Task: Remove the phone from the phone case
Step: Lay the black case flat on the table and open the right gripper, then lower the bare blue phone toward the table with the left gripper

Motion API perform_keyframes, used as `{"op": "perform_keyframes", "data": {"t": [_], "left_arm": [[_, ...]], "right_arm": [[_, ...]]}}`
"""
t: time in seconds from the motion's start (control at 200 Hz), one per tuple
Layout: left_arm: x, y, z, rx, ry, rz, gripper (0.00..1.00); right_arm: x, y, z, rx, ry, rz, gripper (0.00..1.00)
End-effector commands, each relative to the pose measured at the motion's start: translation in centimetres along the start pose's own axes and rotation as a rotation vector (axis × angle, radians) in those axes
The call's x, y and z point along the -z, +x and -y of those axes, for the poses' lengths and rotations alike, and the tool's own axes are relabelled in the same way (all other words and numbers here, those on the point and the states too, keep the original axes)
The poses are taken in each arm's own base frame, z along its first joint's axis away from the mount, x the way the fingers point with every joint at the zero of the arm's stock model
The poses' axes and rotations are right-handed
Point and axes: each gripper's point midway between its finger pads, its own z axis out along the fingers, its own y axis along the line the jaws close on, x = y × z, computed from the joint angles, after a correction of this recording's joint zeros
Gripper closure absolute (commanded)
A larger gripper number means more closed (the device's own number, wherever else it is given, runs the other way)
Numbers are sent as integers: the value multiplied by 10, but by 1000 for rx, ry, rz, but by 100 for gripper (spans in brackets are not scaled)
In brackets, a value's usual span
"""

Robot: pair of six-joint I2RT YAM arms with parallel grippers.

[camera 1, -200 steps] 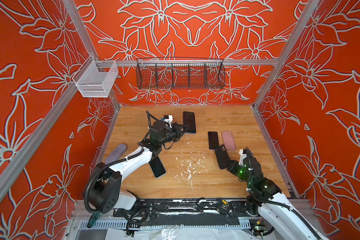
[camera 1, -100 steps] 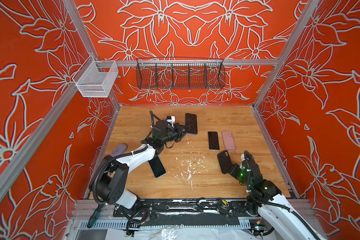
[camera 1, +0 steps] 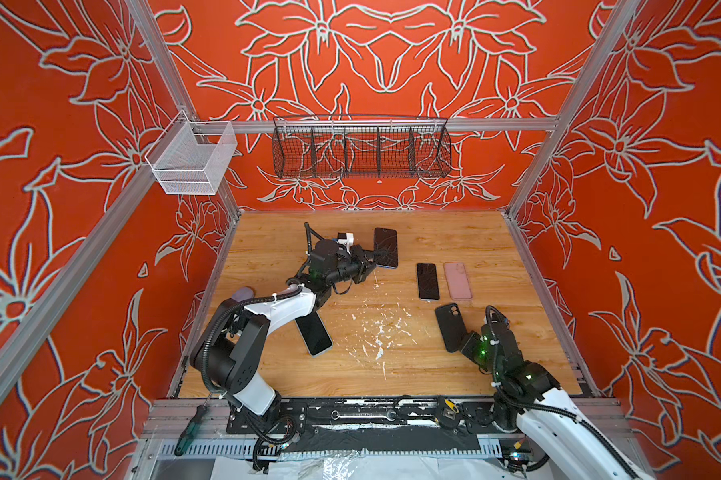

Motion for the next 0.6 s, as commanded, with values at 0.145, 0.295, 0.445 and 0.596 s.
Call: {"op": "perform_keyframes", "data": {"t": [0.145, 0.295, 0.445, 0.596], "left_arm": [[-6, -8, 32, -47, 117, -12, 100], [-9, -10, 30, -40, 122, -14, 100], [-10, -11, 28, -42, 127, -14, 100], [-11, -11, 21, -36, 112, -16, 100]], "right_arm": [[-3, 0, 18, -18, 103, 4, 77], [-4, -3, 18, 3, 134, -5, 72], [-4, -8, 15, 28, 147, 6, 64], [-1, -14, 11, 50, 164, 9, 48]]}}
